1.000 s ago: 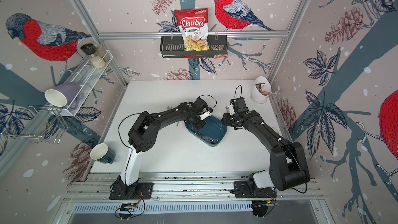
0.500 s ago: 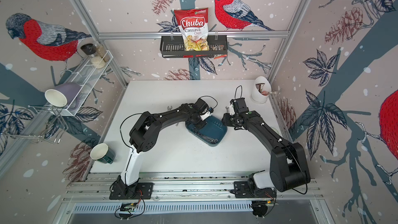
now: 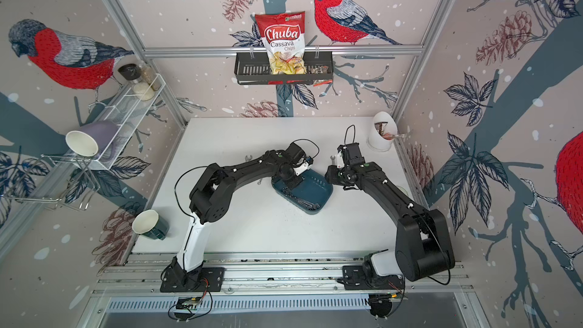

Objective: Take out the wrench from the storage box
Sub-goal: Place the wrench at the center of the board.

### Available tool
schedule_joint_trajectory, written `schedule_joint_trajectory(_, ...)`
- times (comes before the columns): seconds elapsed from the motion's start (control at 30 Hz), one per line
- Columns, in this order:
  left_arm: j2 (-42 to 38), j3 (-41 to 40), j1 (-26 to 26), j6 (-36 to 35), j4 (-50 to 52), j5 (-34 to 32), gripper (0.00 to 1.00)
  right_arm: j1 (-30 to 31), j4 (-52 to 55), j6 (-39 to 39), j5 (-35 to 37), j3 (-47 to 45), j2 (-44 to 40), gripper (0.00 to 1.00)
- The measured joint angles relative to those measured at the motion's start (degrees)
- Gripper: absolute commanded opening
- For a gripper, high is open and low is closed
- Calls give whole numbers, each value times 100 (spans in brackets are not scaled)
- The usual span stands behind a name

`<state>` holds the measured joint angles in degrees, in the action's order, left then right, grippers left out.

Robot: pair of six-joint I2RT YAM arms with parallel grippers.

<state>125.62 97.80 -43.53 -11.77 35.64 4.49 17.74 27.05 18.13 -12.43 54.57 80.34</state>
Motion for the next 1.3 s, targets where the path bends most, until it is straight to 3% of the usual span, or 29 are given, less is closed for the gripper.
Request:
schedule_joint_trajectory(0.47, -566, 527, 262, 225, 249, 195, 16, -7, 0, 0, -125, 46, -129, 50)
schedule_joint_trajectory(0.67, -833, 595, 643, 258, 280, 162, 16, 15, -22, 0, -258, 61, -129, 51)
schedule_joint_trajectory(1.03, -1169, -380, 1698, 745, 181, -125, 16, 476, -48, 0, -319, 232, 13, 51)
schedule_joint_trajectory(1.3, -1019, -1088, 2083, 1279, -208, -299, 16, 890, -44, -2, -304, 372, 247, 51)
